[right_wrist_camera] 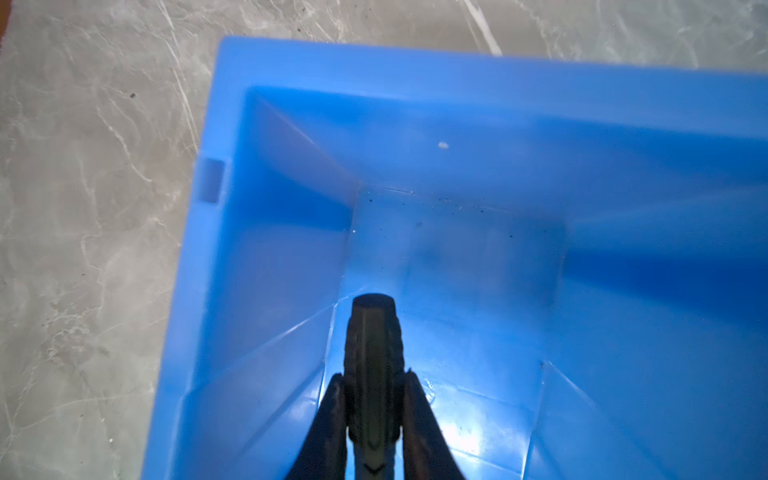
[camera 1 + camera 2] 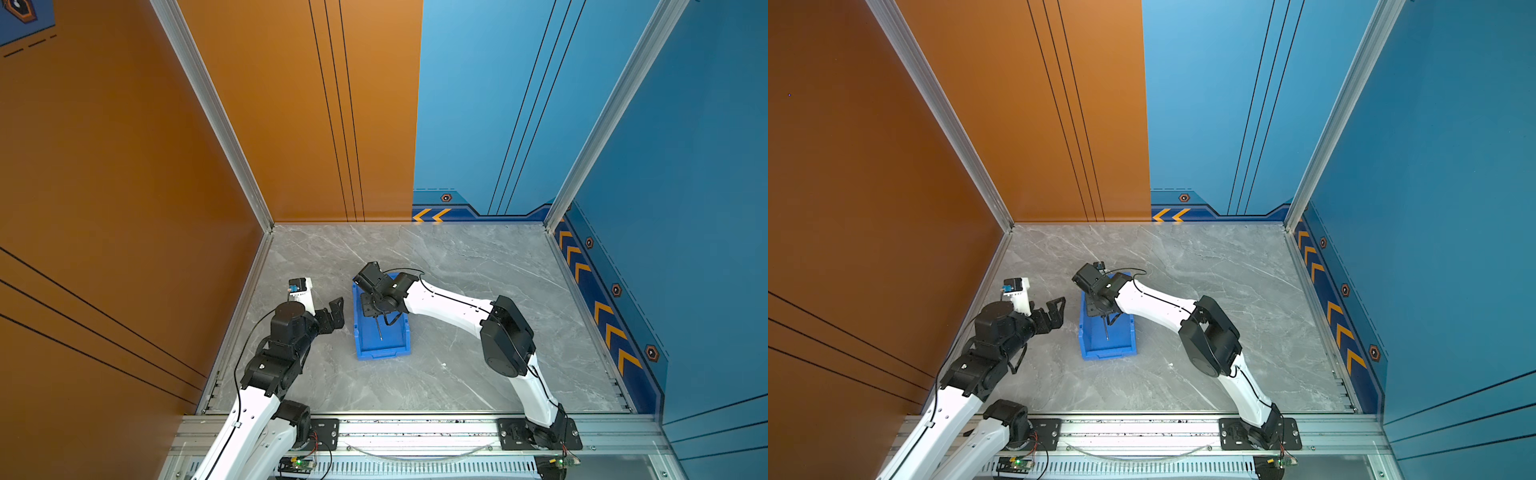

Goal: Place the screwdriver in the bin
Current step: 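Lower the screwdriver into the bin and open the right gripper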

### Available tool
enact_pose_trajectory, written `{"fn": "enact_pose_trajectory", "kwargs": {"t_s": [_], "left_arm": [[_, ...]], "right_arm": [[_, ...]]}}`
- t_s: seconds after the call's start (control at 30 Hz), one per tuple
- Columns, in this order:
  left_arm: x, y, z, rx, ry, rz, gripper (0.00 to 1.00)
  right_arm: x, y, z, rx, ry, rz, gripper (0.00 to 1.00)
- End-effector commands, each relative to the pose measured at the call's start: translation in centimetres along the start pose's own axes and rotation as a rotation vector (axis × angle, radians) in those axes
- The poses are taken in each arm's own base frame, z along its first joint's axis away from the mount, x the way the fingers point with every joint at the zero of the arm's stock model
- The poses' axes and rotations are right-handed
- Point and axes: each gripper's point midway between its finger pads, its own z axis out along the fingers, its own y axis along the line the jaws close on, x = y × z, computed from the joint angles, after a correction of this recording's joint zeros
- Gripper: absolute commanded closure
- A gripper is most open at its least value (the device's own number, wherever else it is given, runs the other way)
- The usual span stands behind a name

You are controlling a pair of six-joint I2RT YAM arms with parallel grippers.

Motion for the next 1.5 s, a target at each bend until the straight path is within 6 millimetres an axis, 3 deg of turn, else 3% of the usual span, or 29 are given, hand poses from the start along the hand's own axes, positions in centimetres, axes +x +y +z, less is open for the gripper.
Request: {"fn": "enact_pose_trajectory", "kwargs": {"t_s": [0.0,0.57,1.07,1.47], "left_arm": [[0.5,0.7,-0.1,-0.029,0.017,-0.008,0.01],[1.0,1.3,-0.5,-0.059,0.027,-0.013,0.02],[0.6,2.2,-0.6,-0.101,0.012,-0.001,0.02],[0.4,2.6,-1.1,-0.121,-0.014,-0.01,0.02]], "right_arm": [[0.2,-0.6,0.6,0.023,0.015,0.024,0.98],[1.1,-2.8,4.3,0.076,0.036,0.083,0.94],[1.4,-2.9,4.8,0.083,0.041,0.037,0.82],[1.3,-2.8,4.2,0.078,0.036,0.016,0.8]]}}
